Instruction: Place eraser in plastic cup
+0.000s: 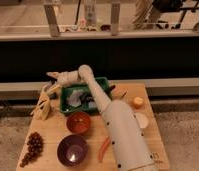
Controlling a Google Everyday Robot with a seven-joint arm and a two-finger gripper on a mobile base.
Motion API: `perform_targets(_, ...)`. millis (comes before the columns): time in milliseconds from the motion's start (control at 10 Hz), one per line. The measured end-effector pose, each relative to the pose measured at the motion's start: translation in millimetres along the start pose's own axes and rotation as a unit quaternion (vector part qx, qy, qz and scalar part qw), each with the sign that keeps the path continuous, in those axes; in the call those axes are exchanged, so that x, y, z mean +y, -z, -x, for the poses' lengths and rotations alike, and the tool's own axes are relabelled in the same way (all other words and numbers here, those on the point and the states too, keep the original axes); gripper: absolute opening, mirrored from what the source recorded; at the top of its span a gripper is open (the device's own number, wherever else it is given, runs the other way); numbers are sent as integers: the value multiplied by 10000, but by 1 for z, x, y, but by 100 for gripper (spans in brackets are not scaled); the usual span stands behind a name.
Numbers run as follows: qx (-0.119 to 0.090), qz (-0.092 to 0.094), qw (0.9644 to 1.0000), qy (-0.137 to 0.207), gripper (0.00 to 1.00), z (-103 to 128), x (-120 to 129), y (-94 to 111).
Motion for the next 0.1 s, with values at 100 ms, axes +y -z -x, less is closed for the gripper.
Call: perform_targets(100,0,0,10000,0,80,0,0,0)
